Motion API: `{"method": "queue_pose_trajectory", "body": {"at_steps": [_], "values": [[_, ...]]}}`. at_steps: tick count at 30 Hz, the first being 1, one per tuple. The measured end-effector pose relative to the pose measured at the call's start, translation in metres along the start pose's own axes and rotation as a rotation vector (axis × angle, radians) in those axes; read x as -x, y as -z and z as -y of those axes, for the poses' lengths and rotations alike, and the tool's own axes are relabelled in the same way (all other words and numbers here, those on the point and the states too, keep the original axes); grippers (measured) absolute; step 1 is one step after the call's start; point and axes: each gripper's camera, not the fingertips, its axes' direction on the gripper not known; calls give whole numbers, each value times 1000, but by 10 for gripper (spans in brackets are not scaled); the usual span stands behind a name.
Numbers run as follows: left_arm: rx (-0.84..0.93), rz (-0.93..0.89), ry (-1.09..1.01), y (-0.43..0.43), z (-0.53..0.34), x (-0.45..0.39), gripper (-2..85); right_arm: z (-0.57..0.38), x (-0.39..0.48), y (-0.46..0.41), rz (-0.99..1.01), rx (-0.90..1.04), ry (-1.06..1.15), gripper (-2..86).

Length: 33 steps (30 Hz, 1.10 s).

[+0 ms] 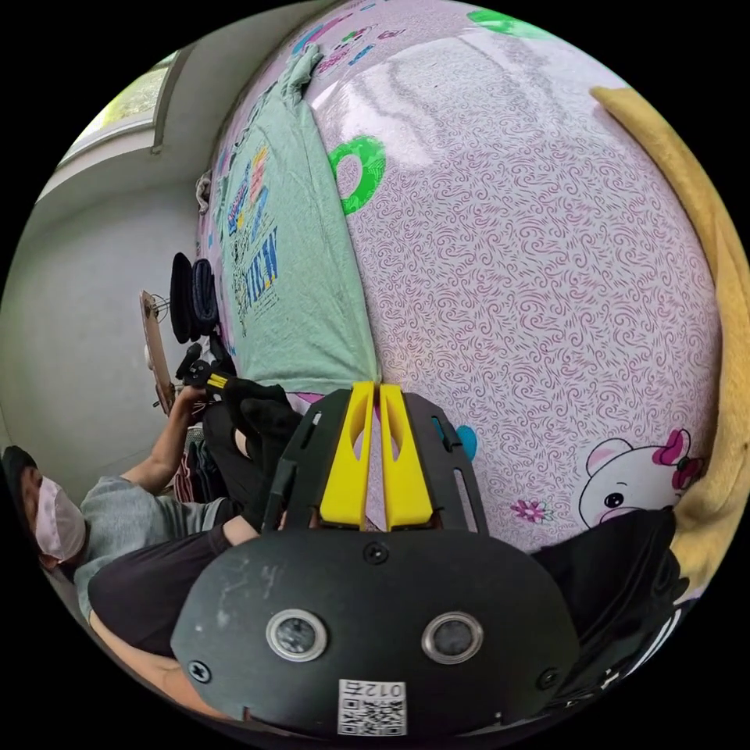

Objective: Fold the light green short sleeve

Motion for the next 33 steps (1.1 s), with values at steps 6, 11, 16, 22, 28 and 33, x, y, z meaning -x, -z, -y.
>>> {"method": "queue_pose_trajectory", "body": {"at_steps": [6, 11, 16, 22, 28, 33], "values": [[-36, 57, 85, -42, -28, -19, 8, -74, -43, -74, -159, -25, -78, 47], [-272, 235, 207, -37, -91, -64, 8, -117, -35, -59, -397, -177, -47, 73], [-613, 459, 276, -25, -155, -154, 8, -156, 23, -52, -82, -466, 190, 51], [-755, 811, 248, -50, -206, -298, 7, -237, 89, -116, 217, -515, 534, 18], [-976, 956, 187, -42, -253, -402, 7, -303, 94, -222, 111, -352, 792, -6], [-1105, 872, 121, -49, -244, -425, 6, -338, 44, -272, -49, -359, 743, -7]]}}
